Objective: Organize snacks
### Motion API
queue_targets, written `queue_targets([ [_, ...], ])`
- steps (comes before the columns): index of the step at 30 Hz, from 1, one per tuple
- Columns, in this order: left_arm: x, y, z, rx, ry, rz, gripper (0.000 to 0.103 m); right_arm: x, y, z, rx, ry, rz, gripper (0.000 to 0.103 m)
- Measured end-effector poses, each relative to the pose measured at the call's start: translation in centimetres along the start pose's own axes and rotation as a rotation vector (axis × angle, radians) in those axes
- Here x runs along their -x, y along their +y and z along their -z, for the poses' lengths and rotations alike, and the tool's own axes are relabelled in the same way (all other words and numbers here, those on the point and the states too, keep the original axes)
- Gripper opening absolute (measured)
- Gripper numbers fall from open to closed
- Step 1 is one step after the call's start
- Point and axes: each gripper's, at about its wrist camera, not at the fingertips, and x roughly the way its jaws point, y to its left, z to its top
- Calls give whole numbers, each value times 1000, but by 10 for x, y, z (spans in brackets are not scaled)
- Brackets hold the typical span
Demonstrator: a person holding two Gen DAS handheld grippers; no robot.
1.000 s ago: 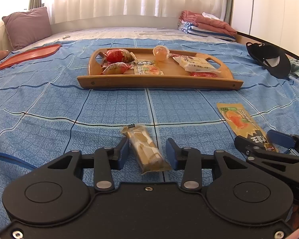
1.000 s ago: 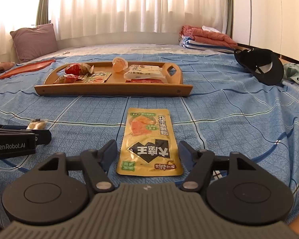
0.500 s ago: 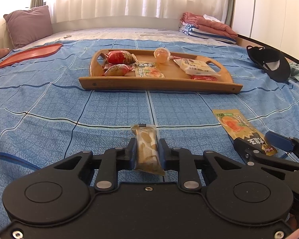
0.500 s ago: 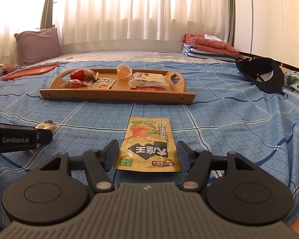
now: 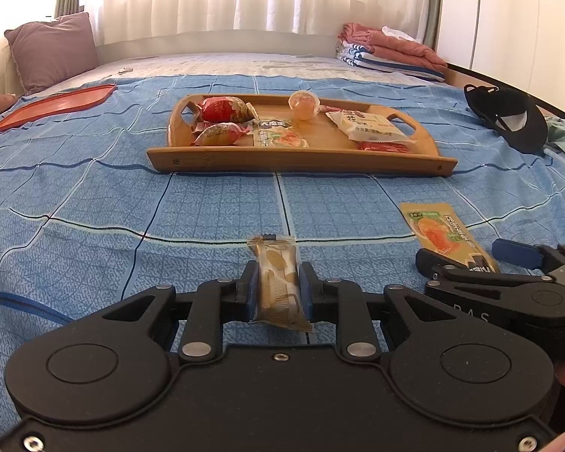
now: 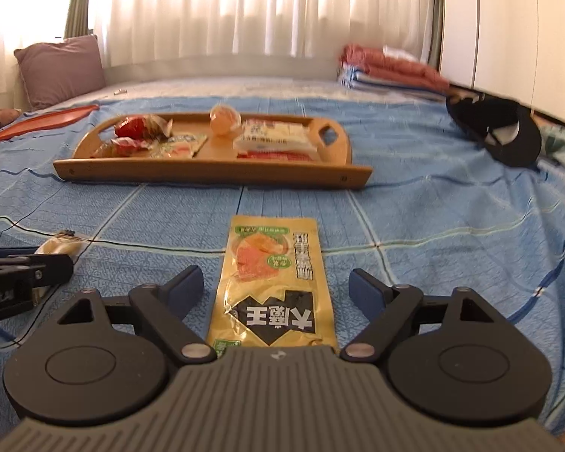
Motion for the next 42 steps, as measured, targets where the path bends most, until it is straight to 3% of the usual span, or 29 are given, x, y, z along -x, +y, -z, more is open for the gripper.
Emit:
queue_targets([
  [2,0,0,-2,-4,0,3,21,0,-1,1,-2,2,-9,84],
  [4,-1,0,-4,-8,2,7,21,1,0,0,14,-1,-28,67],
  [5,-1,0,-6,-10,-1,8,21,2,0,0,19,-3,-37,66],
  [14,-3,1,-31,-28,-19,6,21,14,1,-16,4,-26,-93,66],
  [25,-20,6,-78,-42,-26,10,21,7,-5,-61,-38,-60,-133,66],
  [42,-66,24,-163,-23,-78,26,21,-48,-20,-143,-141,-63,-203,66],
])
